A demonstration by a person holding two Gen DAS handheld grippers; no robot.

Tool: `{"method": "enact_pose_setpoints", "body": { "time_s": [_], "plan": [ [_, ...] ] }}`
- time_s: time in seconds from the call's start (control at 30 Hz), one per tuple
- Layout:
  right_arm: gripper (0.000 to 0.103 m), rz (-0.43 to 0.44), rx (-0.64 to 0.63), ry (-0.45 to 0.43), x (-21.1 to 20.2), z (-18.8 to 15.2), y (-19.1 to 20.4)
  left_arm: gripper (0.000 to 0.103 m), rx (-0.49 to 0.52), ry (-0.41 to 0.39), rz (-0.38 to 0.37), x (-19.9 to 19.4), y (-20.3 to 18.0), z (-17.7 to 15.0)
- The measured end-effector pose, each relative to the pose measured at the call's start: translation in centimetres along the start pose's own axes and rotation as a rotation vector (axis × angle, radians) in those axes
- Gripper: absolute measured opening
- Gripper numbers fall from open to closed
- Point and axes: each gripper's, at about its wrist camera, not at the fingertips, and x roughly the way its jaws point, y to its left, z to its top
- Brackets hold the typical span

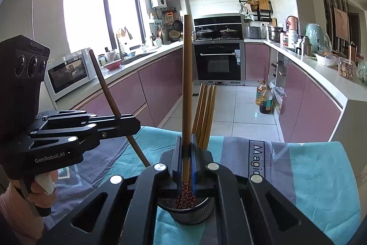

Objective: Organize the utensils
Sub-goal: 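Lower both chopsticks into the mesh cup and open both grippers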

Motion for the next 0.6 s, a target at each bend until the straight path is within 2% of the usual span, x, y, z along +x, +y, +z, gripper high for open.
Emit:
{"method": "enact_pose_setpoints", "body": {
  "time_s": [0.6],
  "plan": [
    [0.006,0.011,0.017,0.101,2.8,-0.4,-0.6,0.007,-0.018,0.086,-0.044,2.2,0.4,-0.2]
  ]
}}
